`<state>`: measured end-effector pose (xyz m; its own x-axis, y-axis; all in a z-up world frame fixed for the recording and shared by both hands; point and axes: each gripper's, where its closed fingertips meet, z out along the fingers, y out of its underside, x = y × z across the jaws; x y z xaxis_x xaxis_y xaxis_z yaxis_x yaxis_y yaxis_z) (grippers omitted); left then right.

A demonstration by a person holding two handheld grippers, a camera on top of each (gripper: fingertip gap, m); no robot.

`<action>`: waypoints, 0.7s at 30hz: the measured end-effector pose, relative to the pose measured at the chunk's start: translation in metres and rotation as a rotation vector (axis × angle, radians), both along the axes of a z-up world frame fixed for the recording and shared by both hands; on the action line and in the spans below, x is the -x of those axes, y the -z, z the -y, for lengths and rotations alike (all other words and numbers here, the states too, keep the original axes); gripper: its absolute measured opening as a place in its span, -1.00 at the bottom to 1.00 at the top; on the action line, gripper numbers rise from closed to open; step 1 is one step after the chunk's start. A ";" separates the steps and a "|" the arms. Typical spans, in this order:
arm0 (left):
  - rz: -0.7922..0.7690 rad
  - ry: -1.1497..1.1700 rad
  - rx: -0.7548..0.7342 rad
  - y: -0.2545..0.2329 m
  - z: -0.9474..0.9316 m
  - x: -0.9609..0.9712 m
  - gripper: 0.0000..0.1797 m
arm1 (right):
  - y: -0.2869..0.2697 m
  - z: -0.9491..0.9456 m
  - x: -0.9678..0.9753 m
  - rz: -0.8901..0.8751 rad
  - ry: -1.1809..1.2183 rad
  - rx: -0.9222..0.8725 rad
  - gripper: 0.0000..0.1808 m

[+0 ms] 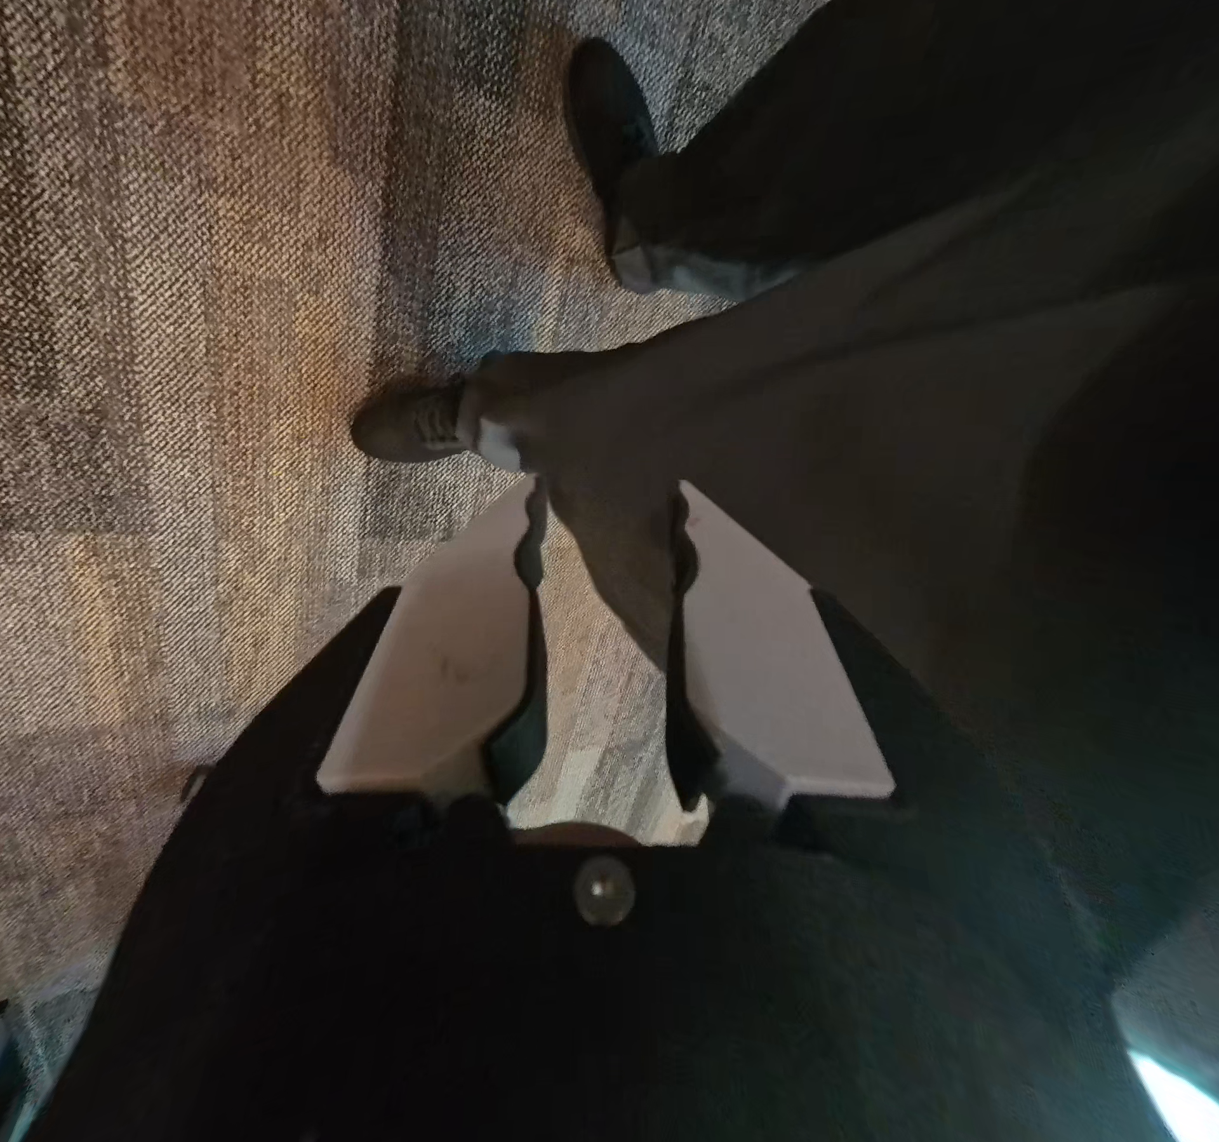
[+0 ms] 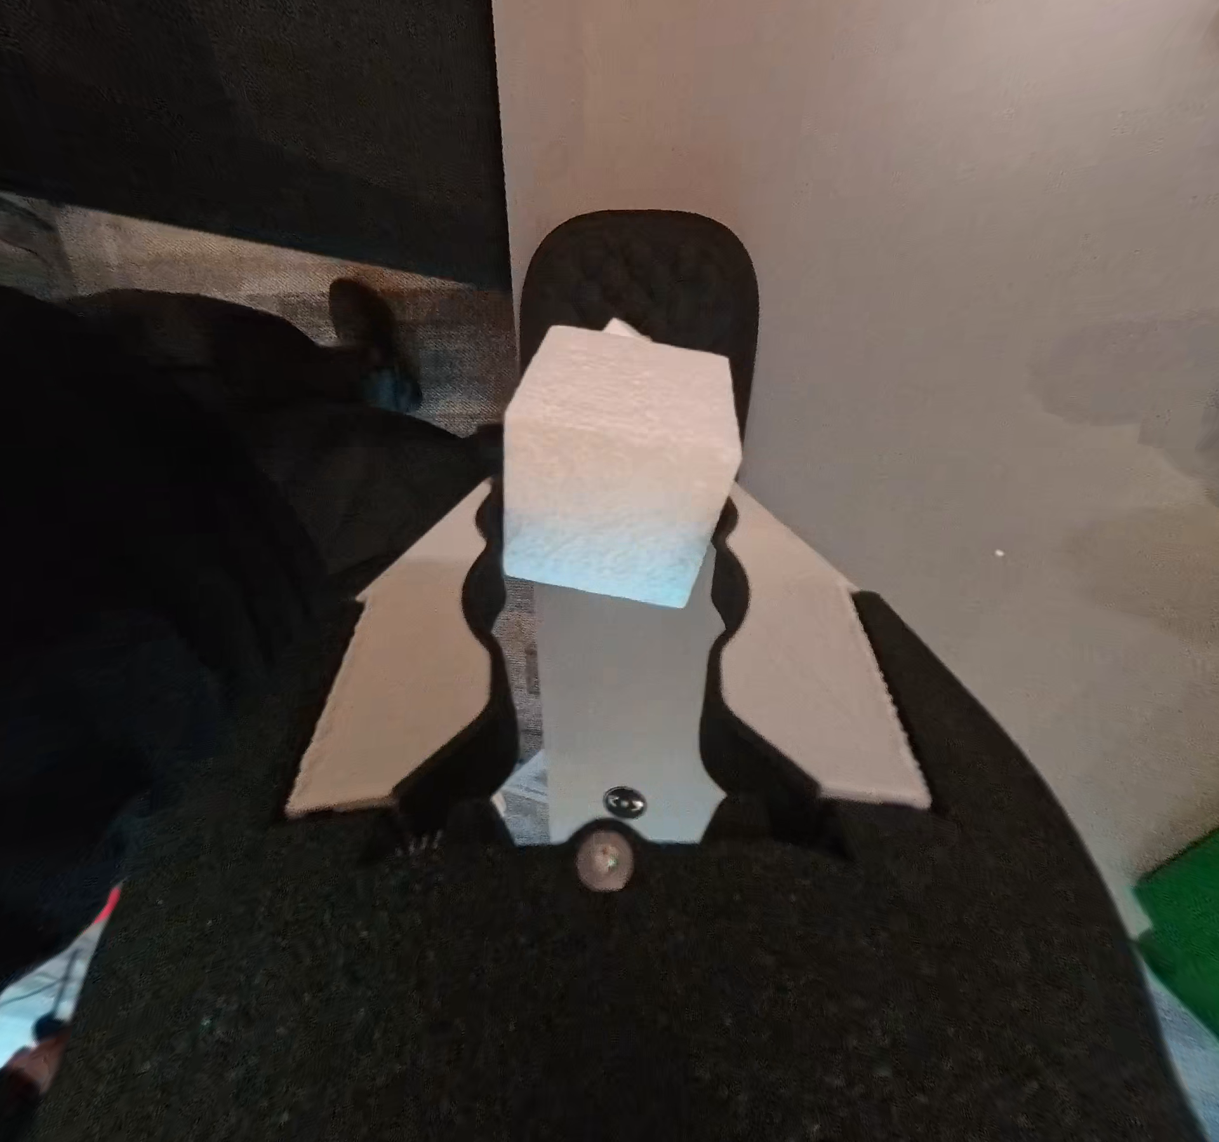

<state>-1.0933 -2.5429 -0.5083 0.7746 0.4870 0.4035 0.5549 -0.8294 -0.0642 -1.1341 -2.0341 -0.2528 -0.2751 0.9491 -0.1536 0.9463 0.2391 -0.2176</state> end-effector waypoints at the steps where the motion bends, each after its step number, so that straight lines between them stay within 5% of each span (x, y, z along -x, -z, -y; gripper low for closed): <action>1: -0.002 0.001 -0.006 -0.002 -0.009 -0.006 -0.61 | 0.005 -0.001 0.001 0.004 -0.024 -0.013 -0.32; 9: 0.013 0.084 -0.013 0.001 -0.034 -0.032 -0.63 | 0.031 0.008 0.005 0.028 -0.063 0.005 -0.21; 14: 0.028 0.160 -0.054 0.014 -0.036 -0.024 -0.62 | -0.004 0.010 0.006 -0.072 0.075 0.106 -0.22; 21: 0.072 0.222 -0.130 0.045 -0.037 -0.018 -0.61 | -0.037 -0.019 -0.010 -0.152 0.260 0.028 -0.21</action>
